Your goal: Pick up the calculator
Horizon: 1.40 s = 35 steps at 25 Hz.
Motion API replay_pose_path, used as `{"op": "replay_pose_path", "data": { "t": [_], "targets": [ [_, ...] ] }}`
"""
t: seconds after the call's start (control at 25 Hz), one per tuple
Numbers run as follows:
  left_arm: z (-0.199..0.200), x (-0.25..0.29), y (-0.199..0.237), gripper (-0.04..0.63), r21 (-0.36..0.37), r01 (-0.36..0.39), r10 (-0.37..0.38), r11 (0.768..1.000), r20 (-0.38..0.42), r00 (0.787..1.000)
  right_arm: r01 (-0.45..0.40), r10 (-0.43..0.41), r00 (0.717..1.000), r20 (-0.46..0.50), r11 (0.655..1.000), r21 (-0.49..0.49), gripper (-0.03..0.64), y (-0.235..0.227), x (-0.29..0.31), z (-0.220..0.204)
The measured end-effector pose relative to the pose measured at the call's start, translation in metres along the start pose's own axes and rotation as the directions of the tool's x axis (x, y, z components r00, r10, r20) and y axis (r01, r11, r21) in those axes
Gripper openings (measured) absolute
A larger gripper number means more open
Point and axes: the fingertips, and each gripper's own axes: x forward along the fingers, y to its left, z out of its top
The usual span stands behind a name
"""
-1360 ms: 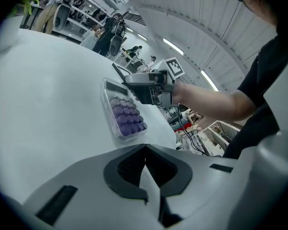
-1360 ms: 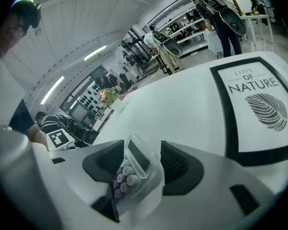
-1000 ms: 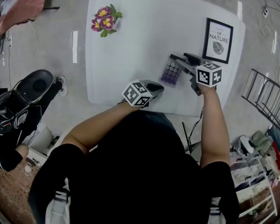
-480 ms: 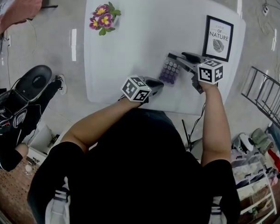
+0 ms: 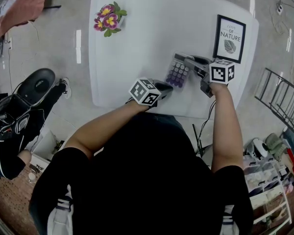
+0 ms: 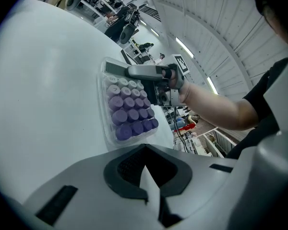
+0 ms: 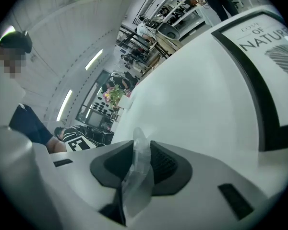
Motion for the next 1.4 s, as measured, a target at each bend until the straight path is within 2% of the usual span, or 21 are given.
{"op": "replay_pose_path", "data": {
  "t": [0.12, 0.32, 0.6, 0.76, 1.0, 1.4],
  "targets": [
    [0.000, 0.000, 0.000, 0.017, 0.001, 0.004, -0.004, 1.000, -0.004, 1.000, -0.029, 0.028, 1.000, 0.003, 0.999, 0.043, 0.115, 0.004, 0.003, -0.002],
    [0.001, 0.000, -0.002, 0.017, -0.001, 0.012, -0.012, 1.000, -0.005, 1.000, -0.032, 0.030, 0.999, 0.024, 0.997, 0.071, 0.112, 0.004, 0.000, -0.002],
    [0.000, -0.001, -0.002, 0.018, 0.019, -0.010, 0.010, 1.000, 0.001, 1.000, 0.003, -0.003, 0.998, 0.062, 1.000, 0.008, 0.110, 0.016, -0.004, -0.001],
    [0.009, -0.008, -0.007, 0.018, 0.023, -0.005, 0.004, 1.000, 0.039, 0.999, 0.005, -0.004, 0.995, 0.100, 1.000, -0.009, 0.110, 0.028, -0.015, 0.003],
    [0.015, -0.022, -0.025, 0.018, 0.063, -0.011, 0.007, 0.998, 0.060, 0.998, 0.025, -0.018, 0.983, 0.182, 0.999, -0.034, 0.110, 0.045, -0.043, 0.008],
    [0.023, -0.047, -0.054, 0.018, 0.142, -0.040, 0.029, 0.989, 0.079, 0.996, 0.066, -0.035, 0.965, 0.260, 0.991, -0.113, 0.110, 0.083, -0.092, 0.015]
  ]
}}
